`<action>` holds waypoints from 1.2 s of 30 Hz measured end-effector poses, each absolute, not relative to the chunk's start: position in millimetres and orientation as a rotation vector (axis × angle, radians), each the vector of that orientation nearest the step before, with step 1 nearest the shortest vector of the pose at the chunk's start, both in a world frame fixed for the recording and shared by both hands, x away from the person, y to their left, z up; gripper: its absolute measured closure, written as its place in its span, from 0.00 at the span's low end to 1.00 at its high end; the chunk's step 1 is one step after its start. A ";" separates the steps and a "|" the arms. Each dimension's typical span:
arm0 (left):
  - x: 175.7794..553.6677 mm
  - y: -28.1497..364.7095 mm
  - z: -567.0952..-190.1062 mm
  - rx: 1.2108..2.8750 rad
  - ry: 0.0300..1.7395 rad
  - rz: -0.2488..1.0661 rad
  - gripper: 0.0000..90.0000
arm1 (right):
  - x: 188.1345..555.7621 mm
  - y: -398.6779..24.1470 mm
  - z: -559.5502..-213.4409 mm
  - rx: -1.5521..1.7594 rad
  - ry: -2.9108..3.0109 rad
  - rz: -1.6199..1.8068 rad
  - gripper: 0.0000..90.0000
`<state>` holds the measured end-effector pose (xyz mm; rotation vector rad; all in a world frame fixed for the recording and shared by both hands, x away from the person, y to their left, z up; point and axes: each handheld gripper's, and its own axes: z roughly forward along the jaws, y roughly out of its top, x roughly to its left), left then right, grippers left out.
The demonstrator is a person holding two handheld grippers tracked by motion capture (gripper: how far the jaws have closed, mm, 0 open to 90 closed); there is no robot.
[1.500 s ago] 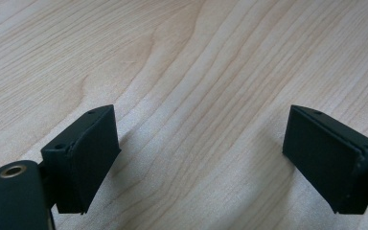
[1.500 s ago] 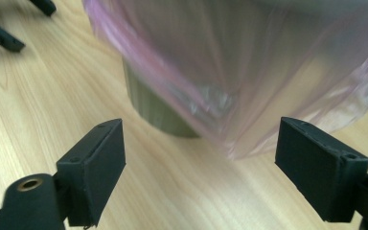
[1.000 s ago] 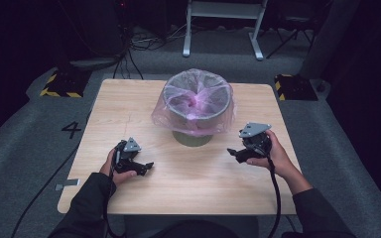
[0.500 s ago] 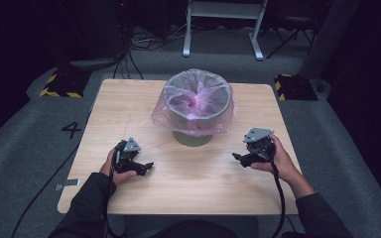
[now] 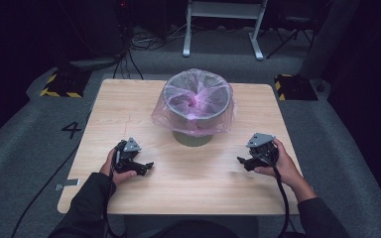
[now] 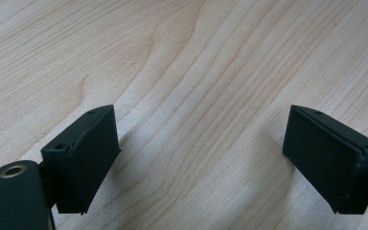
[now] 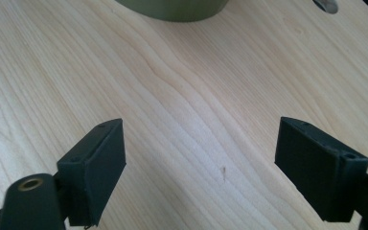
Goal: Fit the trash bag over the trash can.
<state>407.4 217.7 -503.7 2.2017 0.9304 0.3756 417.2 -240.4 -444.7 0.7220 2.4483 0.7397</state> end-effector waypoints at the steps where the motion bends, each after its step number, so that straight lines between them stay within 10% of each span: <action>1: 407.5 217.7 -503.7 2.202 0.930 0.377 0.13 | 416.5 -243.1 -448.0 0.730 2.451 0.735 0.20; 36: 407.4 217.7 -503.7 2.201 0.931 0.377 0.13 | 411.3 -282.6 -481.9 0.919 2.412 0.773 0.21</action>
